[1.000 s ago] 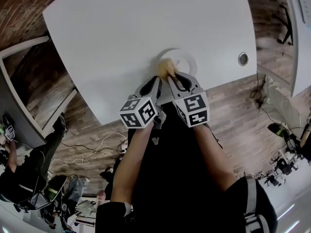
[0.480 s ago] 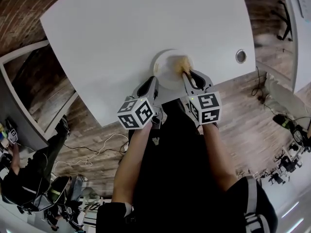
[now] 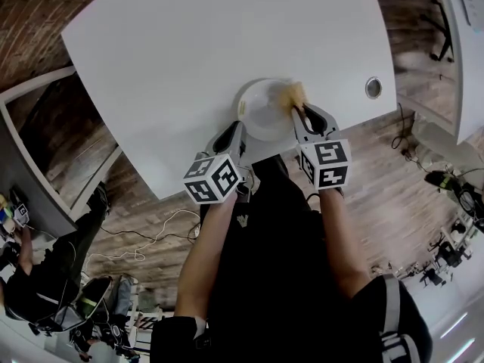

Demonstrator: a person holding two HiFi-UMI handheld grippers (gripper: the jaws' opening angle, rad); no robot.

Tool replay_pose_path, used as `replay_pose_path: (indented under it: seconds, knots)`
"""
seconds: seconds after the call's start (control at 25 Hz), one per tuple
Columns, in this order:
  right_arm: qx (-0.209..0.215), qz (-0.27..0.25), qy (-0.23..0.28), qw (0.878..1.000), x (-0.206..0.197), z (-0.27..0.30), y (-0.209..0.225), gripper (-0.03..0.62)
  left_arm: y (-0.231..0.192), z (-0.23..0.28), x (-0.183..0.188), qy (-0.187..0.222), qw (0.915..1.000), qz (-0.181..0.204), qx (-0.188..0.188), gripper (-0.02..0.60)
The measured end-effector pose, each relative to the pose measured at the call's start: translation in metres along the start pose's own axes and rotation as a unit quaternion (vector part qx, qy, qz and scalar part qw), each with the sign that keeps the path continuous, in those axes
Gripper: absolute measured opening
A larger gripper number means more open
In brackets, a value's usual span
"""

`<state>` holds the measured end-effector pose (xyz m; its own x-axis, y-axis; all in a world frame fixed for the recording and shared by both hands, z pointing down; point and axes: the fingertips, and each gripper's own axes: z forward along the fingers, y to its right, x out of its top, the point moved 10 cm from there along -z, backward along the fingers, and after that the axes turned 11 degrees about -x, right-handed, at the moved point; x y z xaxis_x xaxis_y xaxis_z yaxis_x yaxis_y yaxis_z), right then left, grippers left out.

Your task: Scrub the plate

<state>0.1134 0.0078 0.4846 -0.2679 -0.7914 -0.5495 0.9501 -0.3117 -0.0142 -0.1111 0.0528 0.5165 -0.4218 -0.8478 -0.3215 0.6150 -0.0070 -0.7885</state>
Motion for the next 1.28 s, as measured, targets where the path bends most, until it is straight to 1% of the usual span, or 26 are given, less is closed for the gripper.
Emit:
replay_pose_path:
  seconds: [0.16, 0.32, 0.68, 1.0, 1.28]
  knots:
    - [0.001, -0.014, -0.006, 1.0, 0.006, 0.005, -0.008, 0.044, 0.001, 0.0, 0.0, -0.001, 1.0, 0.001, -0.001, 0.023]
    - [0.017, -0.017, -0.012, 1.0, 0.007, 0.011, -0.02, 0.044, 0.001, 0.001, -0.003, -0.002, 1.0, 0.001, -0.001, 0.023]
    - [0.067, -0.024, -0.013, 0.997, 0.014, 0.017, -0.06, 0.044, 0.001, 0.0, -0.001, -0.004, 1.0, -0.006, -0.004, 0.021]
    - [0.112, -0.037, -0.012, 0.993, 0.019, 0.018, -0.089, 0.044, 0.0, 0.001, -0.003, -0.004, 0.9999, -0.015, -0.007, 0.02]
    - [0.121, -0.045, -0.008, 0.992, 0.024, 0.022, -0.09, 0.044, -0.002, -0.001, 0.0, 0.0, 0.9998, -0.017, -0.006, 0.02]
